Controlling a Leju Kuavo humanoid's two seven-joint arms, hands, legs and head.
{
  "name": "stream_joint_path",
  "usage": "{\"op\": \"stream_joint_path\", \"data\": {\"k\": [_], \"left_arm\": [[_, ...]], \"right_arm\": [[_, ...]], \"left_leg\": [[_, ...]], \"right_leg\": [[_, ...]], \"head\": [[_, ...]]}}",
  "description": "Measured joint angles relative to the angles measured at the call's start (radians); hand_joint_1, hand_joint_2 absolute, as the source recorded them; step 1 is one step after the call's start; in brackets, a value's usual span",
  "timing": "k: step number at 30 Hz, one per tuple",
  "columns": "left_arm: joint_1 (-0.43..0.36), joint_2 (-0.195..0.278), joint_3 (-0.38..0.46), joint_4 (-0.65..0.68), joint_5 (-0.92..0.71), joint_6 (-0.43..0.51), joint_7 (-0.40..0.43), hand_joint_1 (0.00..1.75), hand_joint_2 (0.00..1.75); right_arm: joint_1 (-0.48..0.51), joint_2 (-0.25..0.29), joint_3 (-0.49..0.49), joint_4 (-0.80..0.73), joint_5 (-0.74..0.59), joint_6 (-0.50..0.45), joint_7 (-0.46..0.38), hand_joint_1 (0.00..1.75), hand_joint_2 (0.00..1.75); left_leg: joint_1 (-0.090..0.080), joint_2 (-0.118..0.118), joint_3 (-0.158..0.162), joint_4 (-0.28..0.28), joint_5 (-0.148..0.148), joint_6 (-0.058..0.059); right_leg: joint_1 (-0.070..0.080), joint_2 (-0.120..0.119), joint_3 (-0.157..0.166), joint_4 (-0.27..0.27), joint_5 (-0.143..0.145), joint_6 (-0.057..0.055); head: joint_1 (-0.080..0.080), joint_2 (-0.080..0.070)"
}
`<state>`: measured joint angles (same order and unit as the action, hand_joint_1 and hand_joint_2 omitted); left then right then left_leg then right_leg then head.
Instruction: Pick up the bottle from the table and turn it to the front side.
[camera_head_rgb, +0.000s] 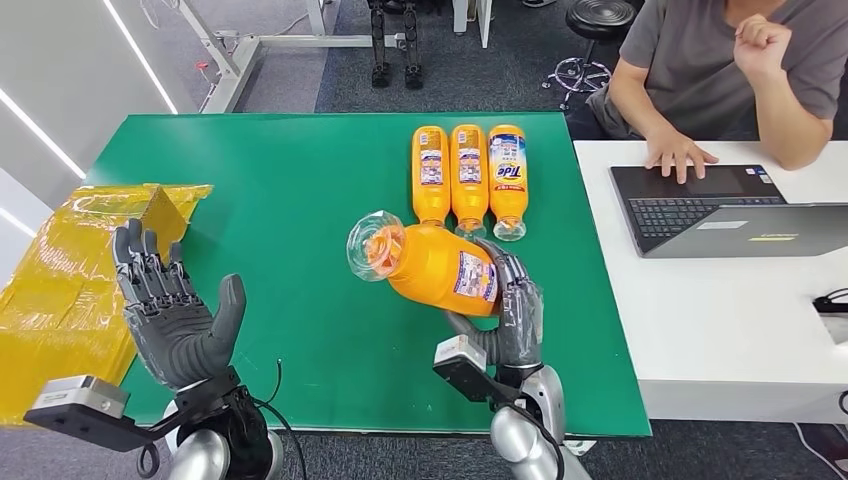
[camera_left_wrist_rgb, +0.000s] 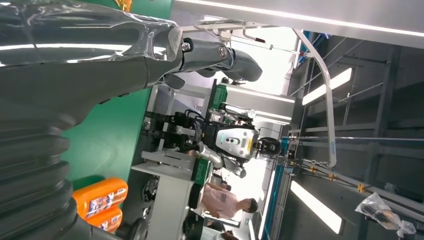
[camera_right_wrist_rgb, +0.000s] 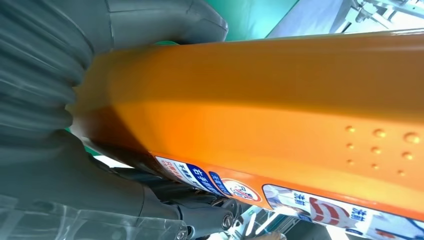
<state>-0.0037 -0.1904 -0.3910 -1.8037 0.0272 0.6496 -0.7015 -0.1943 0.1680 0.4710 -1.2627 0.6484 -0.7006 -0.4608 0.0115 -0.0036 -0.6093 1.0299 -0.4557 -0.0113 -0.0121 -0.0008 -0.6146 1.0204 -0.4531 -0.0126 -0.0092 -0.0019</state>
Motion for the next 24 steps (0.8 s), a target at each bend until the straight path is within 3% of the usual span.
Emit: {"op": "stream_joint_path", "data": {"k": [24], "left_arm": [[-0.018,0.001,0.000,-0.001,0.009,-0.028,0.000,0.00,1.75]], "right_arm": [[0.063,0.032,-0.044,-0.080,0.046,0.000,0.017,1.75,1.75]], "left_leg": [[0.000,0.000,0.000,0.000,-0.001,0.001]], "right_leg": [[0.000,0.000,0.000,0.000,0.000,0.000]], "head": [[0.000,0.000]]}}
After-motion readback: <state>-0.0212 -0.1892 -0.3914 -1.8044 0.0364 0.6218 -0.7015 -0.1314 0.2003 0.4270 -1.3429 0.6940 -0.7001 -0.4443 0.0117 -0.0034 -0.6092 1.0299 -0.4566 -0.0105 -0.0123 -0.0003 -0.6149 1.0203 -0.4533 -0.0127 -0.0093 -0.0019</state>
